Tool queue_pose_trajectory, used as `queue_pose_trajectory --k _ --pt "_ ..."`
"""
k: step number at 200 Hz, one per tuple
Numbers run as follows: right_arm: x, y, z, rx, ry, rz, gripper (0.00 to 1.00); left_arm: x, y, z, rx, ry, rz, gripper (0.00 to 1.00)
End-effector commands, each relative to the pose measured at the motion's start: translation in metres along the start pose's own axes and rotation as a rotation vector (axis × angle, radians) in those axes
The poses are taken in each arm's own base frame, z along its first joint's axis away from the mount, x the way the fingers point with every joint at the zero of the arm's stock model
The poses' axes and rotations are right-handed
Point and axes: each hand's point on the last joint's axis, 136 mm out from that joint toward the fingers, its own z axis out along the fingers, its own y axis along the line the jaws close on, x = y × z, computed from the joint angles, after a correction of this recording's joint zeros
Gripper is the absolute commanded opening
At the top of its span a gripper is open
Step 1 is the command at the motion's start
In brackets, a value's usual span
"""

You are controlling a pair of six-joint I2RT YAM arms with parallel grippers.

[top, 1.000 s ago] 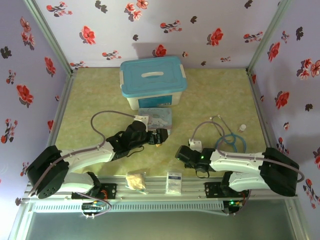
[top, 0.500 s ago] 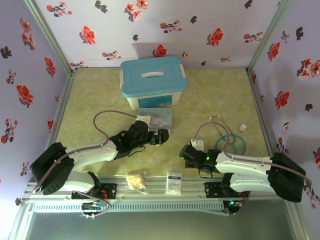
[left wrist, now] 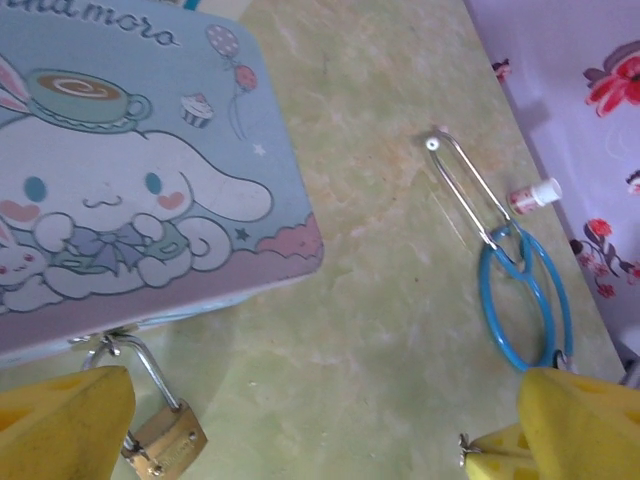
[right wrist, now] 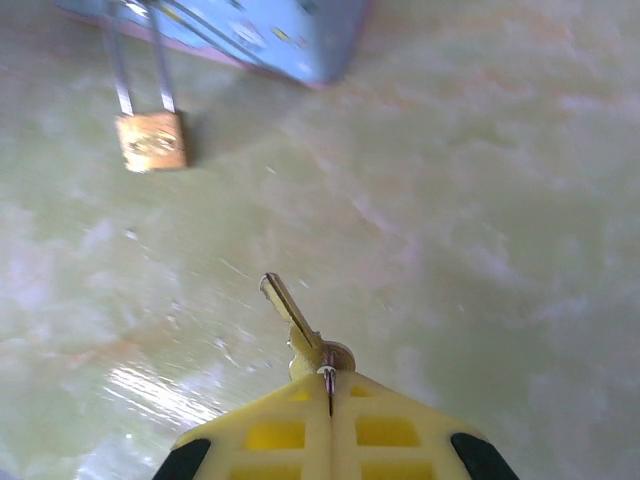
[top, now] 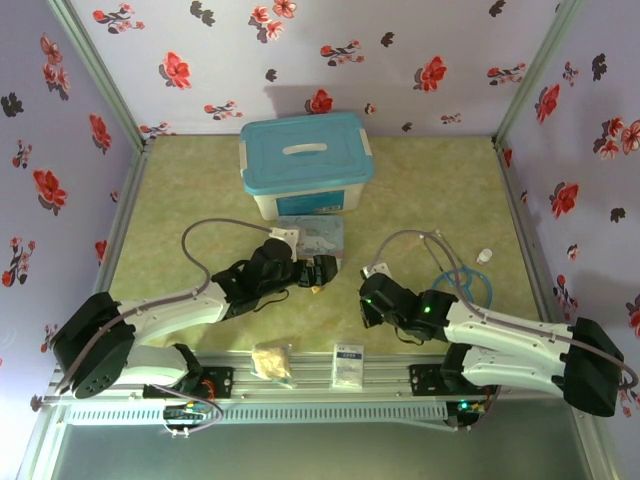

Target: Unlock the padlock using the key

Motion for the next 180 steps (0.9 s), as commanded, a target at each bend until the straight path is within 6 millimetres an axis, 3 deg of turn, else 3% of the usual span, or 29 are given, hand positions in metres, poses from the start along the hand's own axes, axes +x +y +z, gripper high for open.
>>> queue_pose_trajectory --k 1,54,73,104,149,180 --pt "-0.026 0.018 -0.012 -0.063 -0.088 -0.117 0.0 0.003 -0.014 -0.004 0.063 0.057 -0.021 0.97" --pt "-0.05 0.04 -0.016 -0.106 -0.149 -0.158 0.0 0.011 -0.034 0.0 0.181 0.083 -0.096 0.79" --pt "-0.053 0.042 -0.014 -0.106 -0.154 -0.151 0.0 0.016 -0.037 0.004 0.18 0.099 -0.086 0.75" --pt "-0.061 0.05 -0.017 -0.146 -0.196 -0.122 0.0 0.022 -0.036 0.01 0.181 0.12 -0.101 0.6" --pt "-0.064 0.05 -0.02 -0.159 -0.227 -0.105 0.0 0.024 -0.038 0.013 0.197 0.122 -0.104 0.42" --pt "-0.066 0.049 -0.019 -0.153 -0.236 -0.104 0.0 0.025 -0.041 0.015 0.216 0.124 -0.111 0.36"
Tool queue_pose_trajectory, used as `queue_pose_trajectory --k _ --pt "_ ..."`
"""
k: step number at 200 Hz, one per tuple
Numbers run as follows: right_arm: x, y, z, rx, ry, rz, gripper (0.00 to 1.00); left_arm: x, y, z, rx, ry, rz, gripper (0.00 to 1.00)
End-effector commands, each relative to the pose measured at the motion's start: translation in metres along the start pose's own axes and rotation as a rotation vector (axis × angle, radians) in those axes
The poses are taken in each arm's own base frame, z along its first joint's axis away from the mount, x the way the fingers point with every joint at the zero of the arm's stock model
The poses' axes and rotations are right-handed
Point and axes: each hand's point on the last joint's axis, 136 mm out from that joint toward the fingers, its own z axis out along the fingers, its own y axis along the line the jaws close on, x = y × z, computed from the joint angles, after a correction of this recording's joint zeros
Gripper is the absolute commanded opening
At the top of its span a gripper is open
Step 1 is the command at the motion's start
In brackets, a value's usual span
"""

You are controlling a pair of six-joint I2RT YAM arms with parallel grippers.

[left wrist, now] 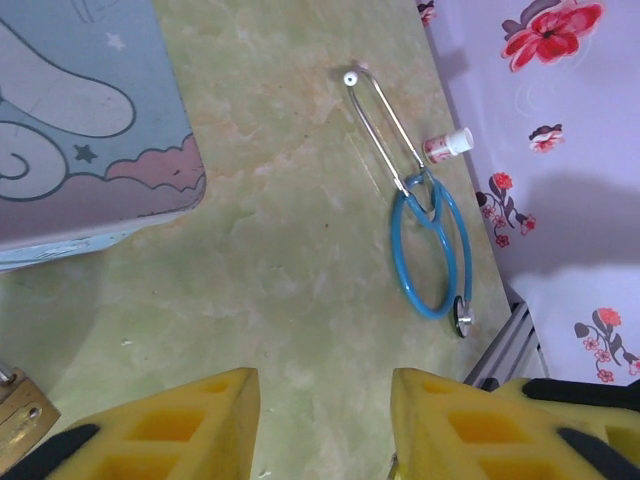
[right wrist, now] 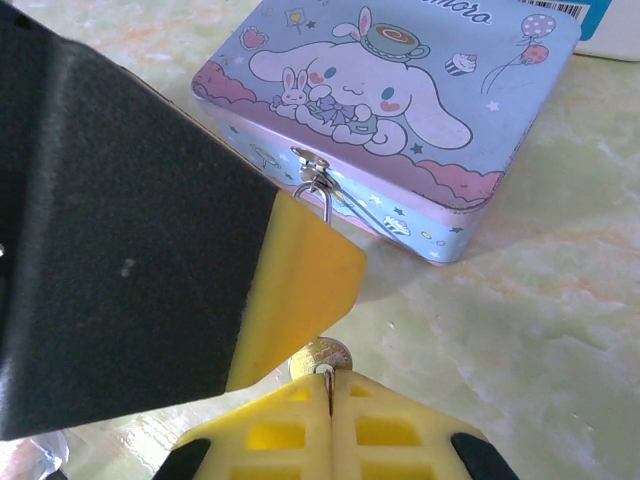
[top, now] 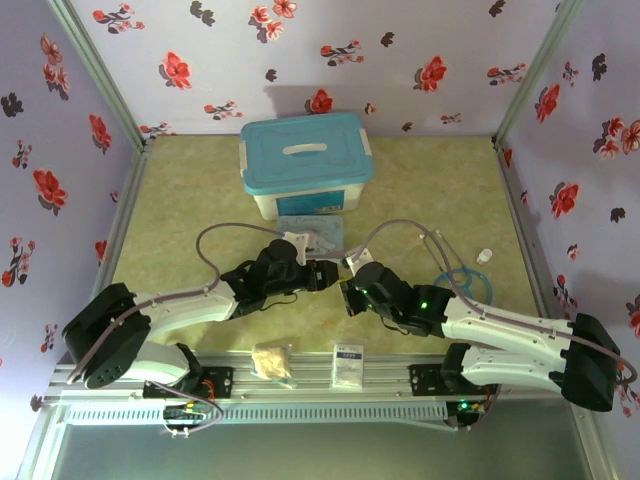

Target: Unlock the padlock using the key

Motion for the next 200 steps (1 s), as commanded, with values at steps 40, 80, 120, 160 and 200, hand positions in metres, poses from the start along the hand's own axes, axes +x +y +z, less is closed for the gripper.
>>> queue_pose_trajectory --k 40,80,120,160,200 --pt "-0.008 0.003 0.001 -0.011 -0.056 0.013 0.0 0.002 -0.01 0.003 0.053 0.003 -0.008 0.15" --pt "-0.011 0.001 0.0 0.0 -0.061 0.025 0.05 0.002 -0.01 0.003 0.053 0.005 -0.003 0.0" --pt "-0.035 -0.009 -0.022 -0.049 -0.148 0.134 0.91 -0.019 -0.008 -0.017 0.059 -0.065 0.048 0.0" --pt "-0.085 -0.01 -0.037 -0.351 -0.345 0.42 0.99 -0.061 -0.02 -0.057 0.207 -0.208 0.15 0.0" --pt "-0.094 0.005 -0.039 -0.487 -0.408 0.405 0.94 -0.072 -0.045 -0.086 0.355 -0.208 0.216 0.0"
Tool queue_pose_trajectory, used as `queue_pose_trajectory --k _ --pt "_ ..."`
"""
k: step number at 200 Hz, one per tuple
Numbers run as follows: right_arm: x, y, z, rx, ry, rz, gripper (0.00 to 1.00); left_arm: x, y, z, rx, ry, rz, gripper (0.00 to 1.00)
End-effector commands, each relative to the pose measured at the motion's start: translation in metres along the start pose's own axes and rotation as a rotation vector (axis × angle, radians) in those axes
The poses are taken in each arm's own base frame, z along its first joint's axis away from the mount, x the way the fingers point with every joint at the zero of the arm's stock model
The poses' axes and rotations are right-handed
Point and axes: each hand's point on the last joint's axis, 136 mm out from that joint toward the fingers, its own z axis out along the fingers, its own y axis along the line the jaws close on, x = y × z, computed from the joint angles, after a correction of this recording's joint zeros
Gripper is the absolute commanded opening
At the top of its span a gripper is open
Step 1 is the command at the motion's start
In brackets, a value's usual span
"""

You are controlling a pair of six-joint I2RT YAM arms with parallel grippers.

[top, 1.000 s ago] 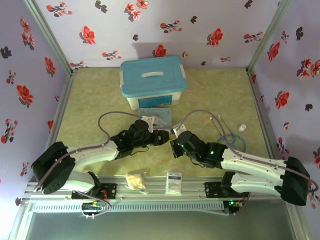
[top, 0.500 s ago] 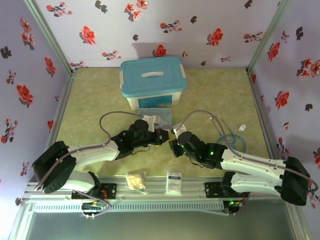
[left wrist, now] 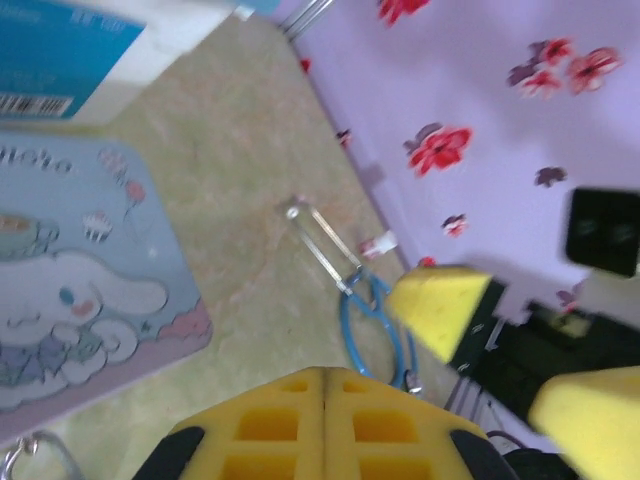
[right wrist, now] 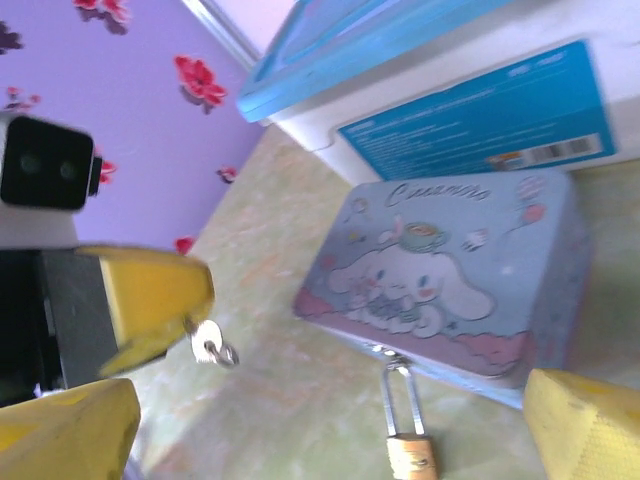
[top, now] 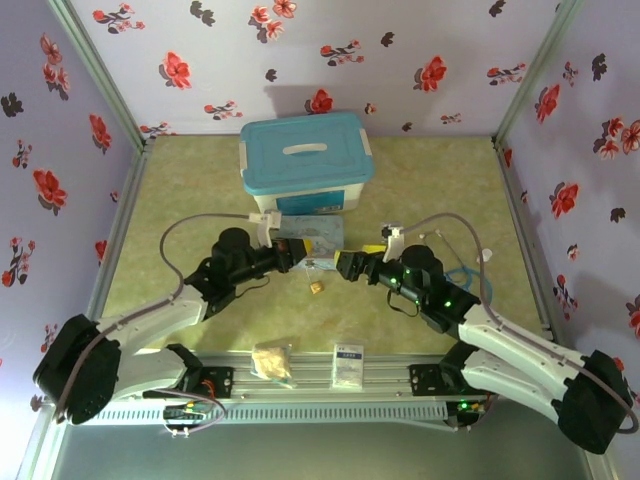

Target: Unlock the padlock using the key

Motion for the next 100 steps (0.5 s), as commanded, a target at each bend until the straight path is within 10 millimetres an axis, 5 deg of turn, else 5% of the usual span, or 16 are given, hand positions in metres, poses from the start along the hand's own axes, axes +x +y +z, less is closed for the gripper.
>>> queue_pose_trajectory --k 1,44,100 --pt "-0.012 0.04 -0.001 -0.214 -0.034 0.018 0.93 -0.006 -0.04 -0.011 0.189 0.016 0.104 0.0" --pt "-0.008 0.056 -0.004 -0.348 -0.053 0.038 0.6 -0.002 -0.052 -0.015 0.269 0.015 0.092 0.0" --pt "-0.006 0.072 0.007 -0.421 0.001 0.014 0.48 0.0 -0.064 -0.014 0.321 0.007 0.099 0.0"
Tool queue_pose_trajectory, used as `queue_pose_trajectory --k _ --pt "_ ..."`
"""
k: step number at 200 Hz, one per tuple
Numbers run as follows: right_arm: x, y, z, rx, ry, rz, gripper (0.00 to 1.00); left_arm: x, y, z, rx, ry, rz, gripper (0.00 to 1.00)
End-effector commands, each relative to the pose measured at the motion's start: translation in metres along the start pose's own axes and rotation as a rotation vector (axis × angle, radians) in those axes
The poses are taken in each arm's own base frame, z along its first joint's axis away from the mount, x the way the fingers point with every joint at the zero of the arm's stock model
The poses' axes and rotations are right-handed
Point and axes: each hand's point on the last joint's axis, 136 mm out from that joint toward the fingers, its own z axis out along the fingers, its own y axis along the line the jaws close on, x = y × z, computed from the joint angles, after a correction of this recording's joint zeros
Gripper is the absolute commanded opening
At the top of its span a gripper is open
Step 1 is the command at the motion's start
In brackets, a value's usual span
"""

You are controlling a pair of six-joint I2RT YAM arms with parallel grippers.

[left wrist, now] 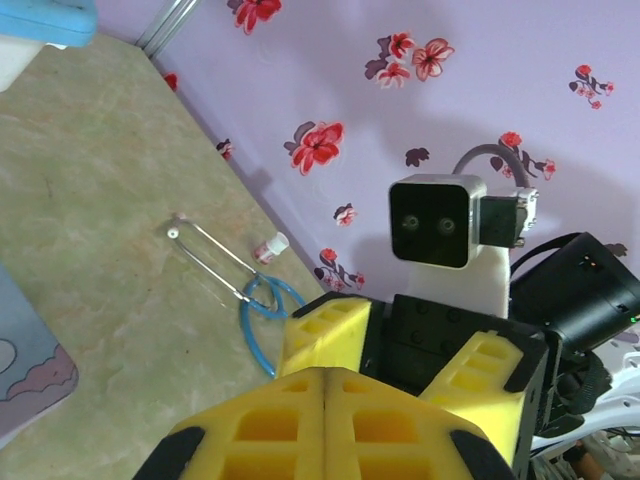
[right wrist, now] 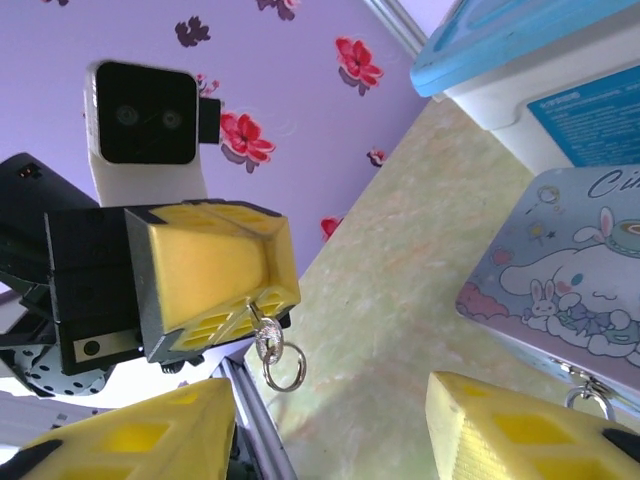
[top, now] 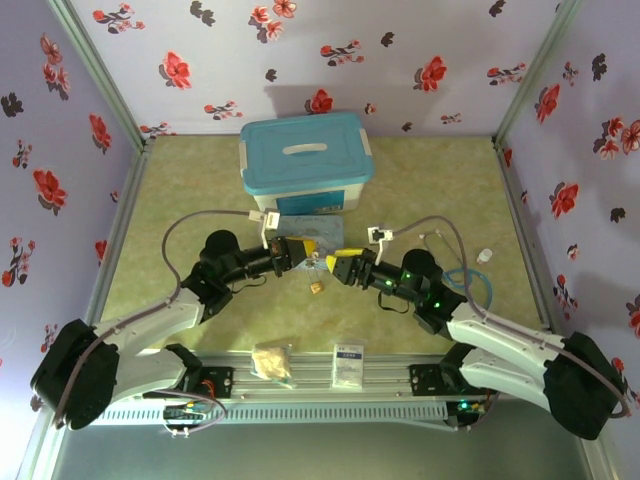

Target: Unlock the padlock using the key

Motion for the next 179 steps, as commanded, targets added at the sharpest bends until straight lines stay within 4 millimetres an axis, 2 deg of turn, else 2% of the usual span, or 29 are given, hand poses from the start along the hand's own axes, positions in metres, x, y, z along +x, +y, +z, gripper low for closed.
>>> queue_pose_trajectory --k 1,89,135,179 --pt "-0.014 0.025 0.007 -0.107 -0.016 -0.03 0.48 -0.001 -0.018 0.002 0.076 -0.006 0.034 0.0" --pt "-0.002 0.026 0.015 -0.147 0.005 -0.004 0.39 0.007 -0.018 0.009 0.067 0.032 0.036 0.0" --pt "0.003 0.025 0.015 -0.146 0.022 -0.006 0.27 0.004 -0.019 0.01 0.068 0.031 0.04 0.0" --pt "0.01 0.022 0.011 -0.148 0.028 0.001 0.26 0.005 -0.016 0.012 0.062 0.033 0.034 0.0"
